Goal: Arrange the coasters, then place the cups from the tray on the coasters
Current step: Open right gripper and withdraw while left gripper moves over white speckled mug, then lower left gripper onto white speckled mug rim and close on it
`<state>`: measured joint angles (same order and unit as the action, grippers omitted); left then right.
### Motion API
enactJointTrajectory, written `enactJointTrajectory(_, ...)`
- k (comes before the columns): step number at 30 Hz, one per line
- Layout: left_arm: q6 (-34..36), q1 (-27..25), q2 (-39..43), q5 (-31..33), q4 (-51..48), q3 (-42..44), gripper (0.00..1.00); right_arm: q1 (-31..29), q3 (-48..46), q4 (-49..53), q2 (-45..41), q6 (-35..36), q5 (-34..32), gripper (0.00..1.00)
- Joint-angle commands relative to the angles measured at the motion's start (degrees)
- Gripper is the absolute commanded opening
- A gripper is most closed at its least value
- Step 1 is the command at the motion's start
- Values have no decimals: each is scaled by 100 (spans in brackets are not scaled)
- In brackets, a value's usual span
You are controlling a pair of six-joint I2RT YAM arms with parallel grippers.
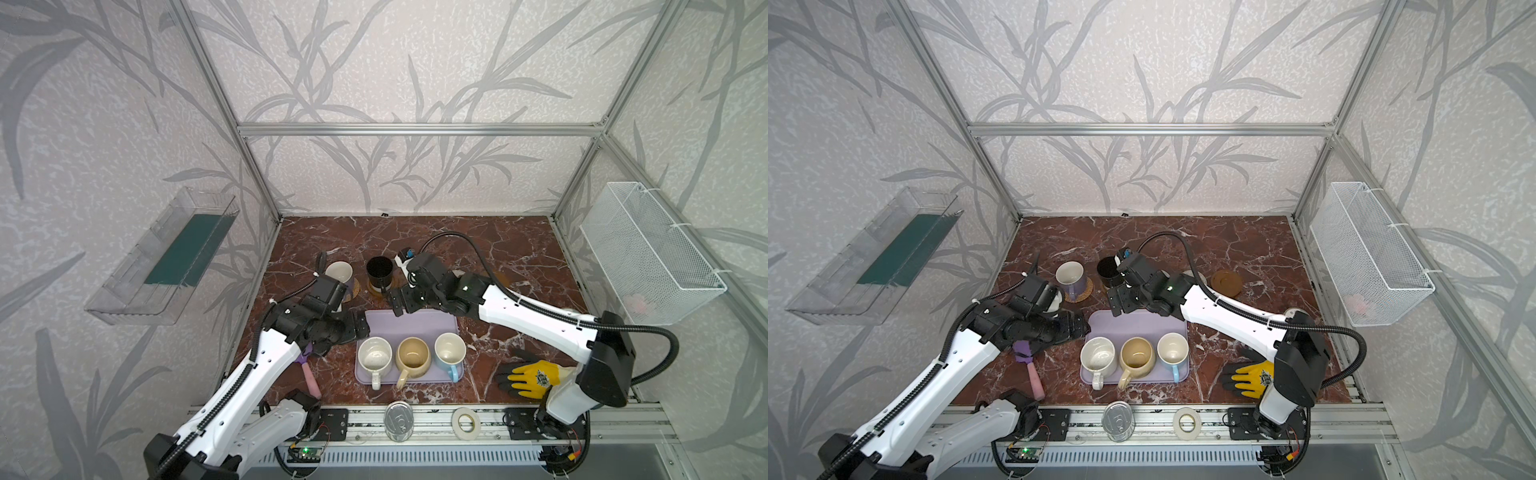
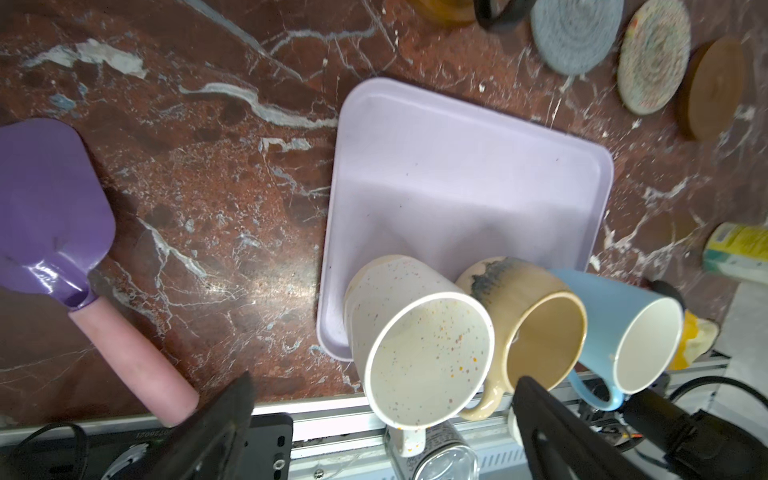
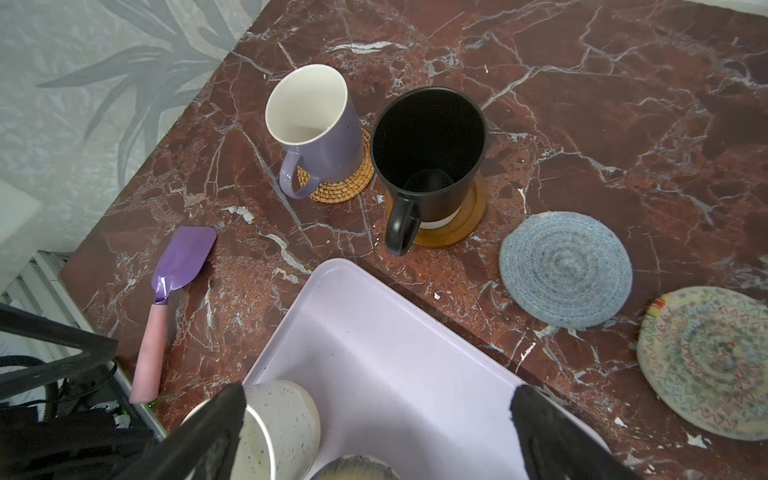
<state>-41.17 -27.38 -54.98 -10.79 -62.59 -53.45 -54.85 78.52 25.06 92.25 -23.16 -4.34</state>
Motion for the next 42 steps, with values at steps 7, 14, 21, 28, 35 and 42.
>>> enactJointTrajectory(7, -764, -1426, 9, 756, -96, 439, 99, -36, -732, -363, -559, -103, 263, 99)
enactJointTrajectory(14, -947, -2196, -294, 899, -220, 501, 93, -40, -889, -314, -678, -87, 113, 99)
enactJointTrajectory(21, -1173, -2622, -553, 1194, -227, 524, 93, -113, -1130, -788, -923, 17, 512, 99)
enactJointTrajectory(28, -1413, -3056, -819, 1170, 116, 731, 86, -153, -1502, -1216, -1352, 423, 465, 99)
enactJointTrajectory(35, -1569, -3449, -1289, 1270, 300, 809, 79, -153, -1621, -1010, -1391, 355, 434, 99)
enactJointTrajectory(42, -1588, -3455, -1395, 1363, 527, 936, 51, -155, -1803, -1103, -1437, 237, 447, 99)
